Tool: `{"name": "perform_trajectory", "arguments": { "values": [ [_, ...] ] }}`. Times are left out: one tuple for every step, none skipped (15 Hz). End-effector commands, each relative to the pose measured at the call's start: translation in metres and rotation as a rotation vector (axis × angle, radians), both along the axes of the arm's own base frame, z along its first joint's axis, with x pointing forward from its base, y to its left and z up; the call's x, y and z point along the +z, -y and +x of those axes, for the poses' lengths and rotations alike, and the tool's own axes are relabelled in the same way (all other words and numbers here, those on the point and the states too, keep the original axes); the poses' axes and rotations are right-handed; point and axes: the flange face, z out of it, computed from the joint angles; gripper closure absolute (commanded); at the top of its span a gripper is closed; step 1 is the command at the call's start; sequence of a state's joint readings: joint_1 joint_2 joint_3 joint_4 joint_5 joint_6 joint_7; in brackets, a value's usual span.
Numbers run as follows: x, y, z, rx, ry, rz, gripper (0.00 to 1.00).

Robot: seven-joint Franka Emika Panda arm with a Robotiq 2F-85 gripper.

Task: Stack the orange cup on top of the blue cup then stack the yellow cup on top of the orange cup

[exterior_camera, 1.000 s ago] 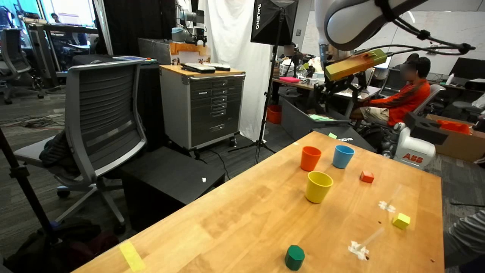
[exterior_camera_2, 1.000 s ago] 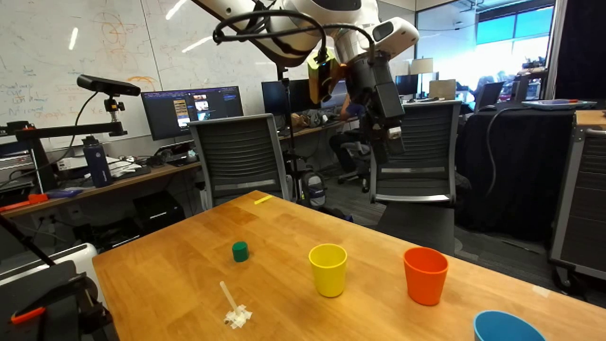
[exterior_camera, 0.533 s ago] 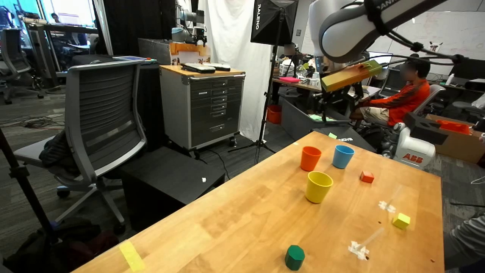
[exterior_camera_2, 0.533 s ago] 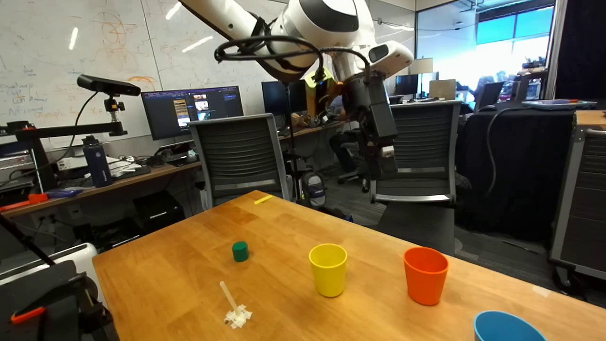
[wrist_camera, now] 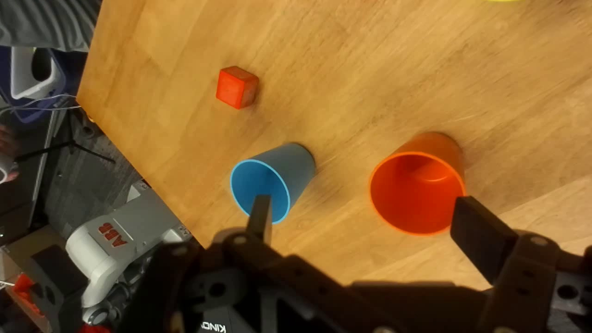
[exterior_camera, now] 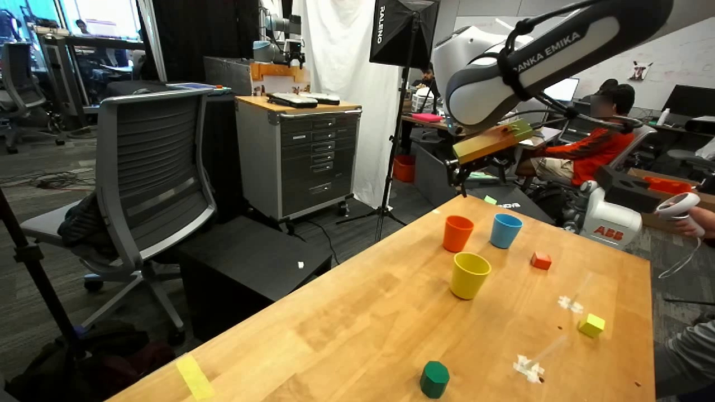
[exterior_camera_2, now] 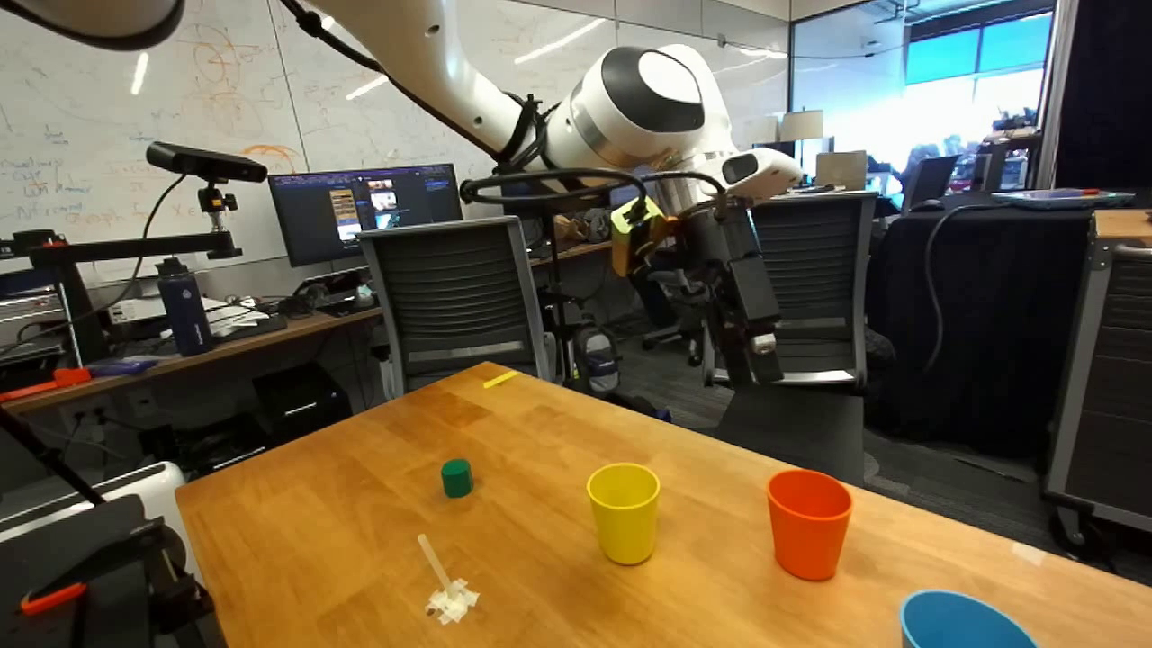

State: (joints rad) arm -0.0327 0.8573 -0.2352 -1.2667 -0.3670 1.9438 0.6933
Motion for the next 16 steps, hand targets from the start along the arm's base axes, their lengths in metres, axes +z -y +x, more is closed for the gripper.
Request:
{"name": "perform_trajectory", "arguments": {
  "values": [
    [-0.008,0.013,0.026,-0.027,0.005,-0.037,0.0],
    [-0.011,0.016,0.029,-0.03,0.001,-0.044,0.0],
    [-0.015,0.018,0.032,-0.034,-0.002,-0.045,0.0],
    [-0.018,0.019,0.035,-0.036,-0.006,-0.039,0.0],
    [-0.021,0.018,0.037,-0.043,-0.008,-0.036,0.0],
    [-0.026,0.018,0.039,-0.05,-0.012,-0.03,0.0],
    [-0.03,0.016,0.04,-0.06,-0.016,-0.023,0.0],
    [-0.035,0.015,0.041,-0.072,-0.022,-0.014,0.0],
    [-0.039,0.014,0.042,-0.079,-0.026,-0.02,0.0],
    [-0.042,0.013,0.043,-0.085,-0.03,-0.015,0.0],
    [-0.047,0.013,0.043,-0.093,-0.035,-0.013,0.0],
    [-0.049,0.015,0.043,-0.101,-0.042,-0.014,0.0],
    [-0.052,0.015,0.043,-0.105,-0.049,-0.022,0.0],
    [-0.056,0.016,0.042,-0.11,-0.056,-0.028,0.0],
    [-0.057,0.017,0.041,-0.115,-0.061,-0.034,0.0],
    [-0.058,0.016,0.041,-0.116,-0.063,-0.042,0.0]
  ]
}}
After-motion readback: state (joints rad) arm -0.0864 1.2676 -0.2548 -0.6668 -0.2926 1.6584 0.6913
